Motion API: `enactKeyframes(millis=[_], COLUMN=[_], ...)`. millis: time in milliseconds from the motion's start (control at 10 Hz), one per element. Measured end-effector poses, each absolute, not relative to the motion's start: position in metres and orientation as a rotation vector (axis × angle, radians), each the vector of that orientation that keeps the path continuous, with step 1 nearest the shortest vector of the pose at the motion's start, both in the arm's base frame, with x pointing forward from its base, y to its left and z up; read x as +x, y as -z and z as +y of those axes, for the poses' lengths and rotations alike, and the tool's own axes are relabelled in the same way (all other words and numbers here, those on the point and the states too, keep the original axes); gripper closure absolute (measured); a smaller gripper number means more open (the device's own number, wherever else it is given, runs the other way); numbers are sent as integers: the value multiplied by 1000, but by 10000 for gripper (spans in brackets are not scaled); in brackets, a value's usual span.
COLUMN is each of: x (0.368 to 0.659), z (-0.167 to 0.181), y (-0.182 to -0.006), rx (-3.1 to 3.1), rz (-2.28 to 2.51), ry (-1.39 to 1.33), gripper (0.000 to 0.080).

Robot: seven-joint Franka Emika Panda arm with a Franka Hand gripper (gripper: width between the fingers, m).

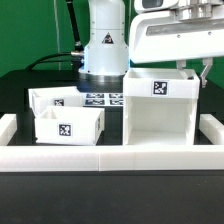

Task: Assemble drawer

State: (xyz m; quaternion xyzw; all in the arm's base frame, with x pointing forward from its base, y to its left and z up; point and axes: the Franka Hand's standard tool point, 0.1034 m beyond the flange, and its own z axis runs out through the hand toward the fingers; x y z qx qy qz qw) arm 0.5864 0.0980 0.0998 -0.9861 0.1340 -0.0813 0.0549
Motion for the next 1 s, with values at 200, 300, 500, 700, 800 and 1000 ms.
enactKeyframes(millis=[200, 300, 500, 700, 800, 1000], x=[593, 594, 595, 598, 602, 609], z=[90, 93, 95, 97, 98, 98], y=[-103, -106, -108, -108, -107, -106], rx=[-2935, -2897, -2842, -2751, -2718, -2649], rz=[599, 705, 832, 1019, 1093, 1234], ry=[264, 258, 250, 235, 232, 242], gripper=[761, 761, 761, 761, 758, 755])
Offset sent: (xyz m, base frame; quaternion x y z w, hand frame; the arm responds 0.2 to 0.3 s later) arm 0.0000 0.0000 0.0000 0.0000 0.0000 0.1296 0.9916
